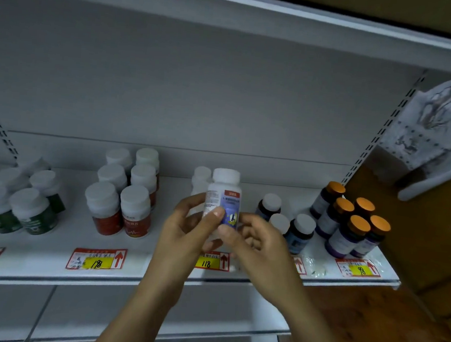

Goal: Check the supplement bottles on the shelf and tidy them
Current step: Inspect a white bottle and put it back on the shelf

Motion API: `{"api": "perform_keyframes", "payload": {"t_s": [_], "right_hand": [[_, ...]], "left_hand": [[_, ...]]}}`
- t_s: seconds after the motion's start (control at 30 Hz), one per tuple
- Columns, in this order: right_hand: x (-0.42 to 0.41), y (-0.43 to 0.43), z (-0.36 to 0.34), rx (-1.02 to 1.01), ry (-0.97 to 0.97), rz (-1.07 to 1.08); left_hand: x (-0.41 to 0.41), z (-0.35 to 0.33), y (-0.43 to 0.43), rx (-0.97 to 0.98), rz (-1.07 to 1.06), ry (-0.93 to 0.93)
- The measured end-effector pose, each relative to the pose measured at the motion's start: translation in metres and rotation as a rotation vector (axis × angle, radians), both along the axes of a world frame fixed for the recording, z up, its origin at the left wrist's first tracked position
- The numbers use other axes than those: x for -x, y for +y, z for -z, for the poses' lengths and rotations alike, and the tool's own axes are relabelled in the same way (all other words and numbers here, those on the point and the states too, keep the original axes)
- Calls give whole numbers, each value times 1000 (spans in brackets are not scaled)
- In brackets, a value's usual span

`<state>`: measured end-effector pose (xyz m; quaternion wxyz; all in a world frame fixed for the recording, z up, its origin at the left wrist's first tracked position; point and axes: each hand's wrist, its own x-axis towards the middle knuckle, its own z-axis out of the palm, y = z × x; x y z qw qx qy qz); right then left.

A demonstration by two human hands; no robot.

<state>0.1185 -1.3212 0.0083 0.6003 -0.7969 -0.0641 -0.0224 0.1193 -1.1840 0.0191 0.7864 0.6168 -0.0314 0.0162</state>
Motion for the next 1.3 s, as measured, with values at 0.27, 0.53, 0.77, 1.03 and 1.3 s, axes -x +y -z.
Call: {"api": "perform_keyframes", "payload": {"t_s": [0.27,0.53,0.77,1.03,1.3], "right_hand": [[-28,-19,-37,110,-185,45],[-112,-23,-41,274,-314,297],[-183,-1,-17,595,-36,231],[-216,15,26,739,247,100],[-218,23,22,779,200,100]], "left_hand": [[-8,6,2,-618,-94,-447],[-36,71,7,-1401,-72,-350],[-45,67,11,-1448,-86,-392],[-42,62,2,-1480,-128,-393],[-44,58,6,-1471,-124,-407]]}}
